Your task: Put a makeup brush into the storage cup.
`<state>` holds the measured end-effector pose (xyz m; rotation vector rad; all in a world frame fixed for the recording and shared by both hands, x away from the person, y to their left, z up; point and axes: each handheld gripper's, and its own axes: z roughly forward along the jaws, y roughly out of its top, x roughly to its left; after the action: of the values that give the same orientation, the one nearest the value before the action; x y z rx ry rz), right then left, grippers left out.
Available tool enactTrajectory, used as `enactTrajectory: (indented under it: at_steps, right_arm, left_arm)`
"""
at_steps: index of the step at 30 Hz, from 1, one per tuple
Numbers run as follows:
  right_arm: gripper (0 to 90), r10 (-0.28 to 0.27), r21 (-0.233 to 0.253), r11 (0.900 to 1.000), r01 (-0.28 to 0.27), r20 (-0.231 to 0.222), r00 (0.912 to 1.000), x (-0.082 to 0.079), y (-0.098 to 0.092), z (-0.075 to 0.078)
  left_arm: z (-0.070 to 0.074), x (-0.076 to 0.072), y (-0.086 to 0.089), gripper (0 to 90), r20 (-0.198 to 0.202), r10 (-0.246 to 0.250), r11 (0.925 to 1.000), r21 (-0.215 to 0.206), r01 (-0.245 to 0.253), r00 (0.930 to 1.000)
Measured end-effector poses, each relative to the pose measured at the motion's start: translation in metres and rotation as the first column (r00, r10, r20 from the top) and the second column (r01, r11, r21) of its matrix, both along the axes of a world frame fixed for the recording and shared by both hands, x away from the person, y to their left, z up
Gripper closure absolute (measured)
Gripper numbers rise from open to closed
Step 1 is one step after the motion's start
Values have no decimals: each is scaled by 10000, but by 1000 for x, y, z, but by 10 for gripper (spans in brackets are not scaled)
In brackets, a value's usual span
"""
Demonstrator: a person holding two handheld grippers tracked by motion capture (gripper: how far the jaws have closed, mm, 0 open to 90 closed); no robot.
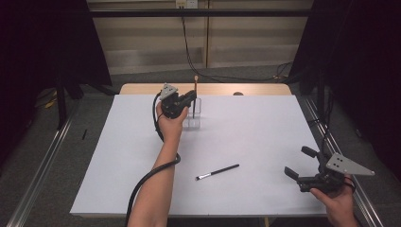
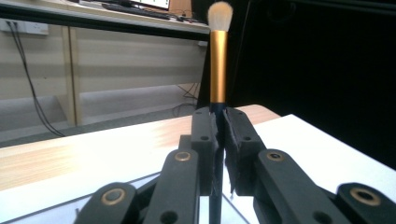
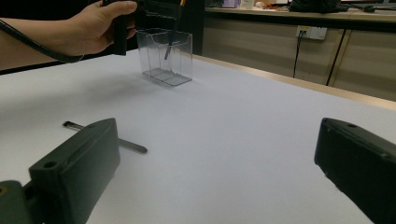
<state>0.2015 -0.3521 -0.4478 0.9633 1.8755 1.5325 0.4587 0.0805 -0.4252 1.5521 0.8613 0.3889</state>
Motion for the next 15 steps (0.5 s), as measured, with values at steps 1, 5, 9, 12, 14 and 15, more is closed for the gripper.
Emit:
enactTrajectory:
  at_steps: [1, 5, 9, 12, 14, 15]
  right_arm:
    - [0, 19, 28, 10000, -19, 14, 10000, 0, 0, 0]
    - [0, 4, 30, 10000, -4, 31, 10000, 0, -1, 0]
    - [0, -1, 24, 10000, 1, 14, 10000, 0, 0, 0]
    - [0, 52, -31, 10000, -52, 11, 10000, 0, 1, 0]
    - [0, 95, -59, 9999, -95, 34, 9999, 1, 2, 0]
    - [0, 100, -41, 9999, -100, 19, 9999, 1, 2, 0]
  left_arm:
    - [0, 0, -1, 690, -25, -105, 9999, -76, 105, 9999]
    - [3, -2, 0, 522, -55, -263, 9993, -281, 261, 9996]
    - [6, -4, 2, 398, -105, -437, 9985, -337, 433, 9990]
    - [8, -6, 4, 351, -101, -563, 9980, -280, 560, 9984]
    - [10, -8, 5, 313, -77, -629, 9975, -334, 626, 9980]
    - [10, -9, 6, 300, -12, -709, 9970, -318, 708, 9975]
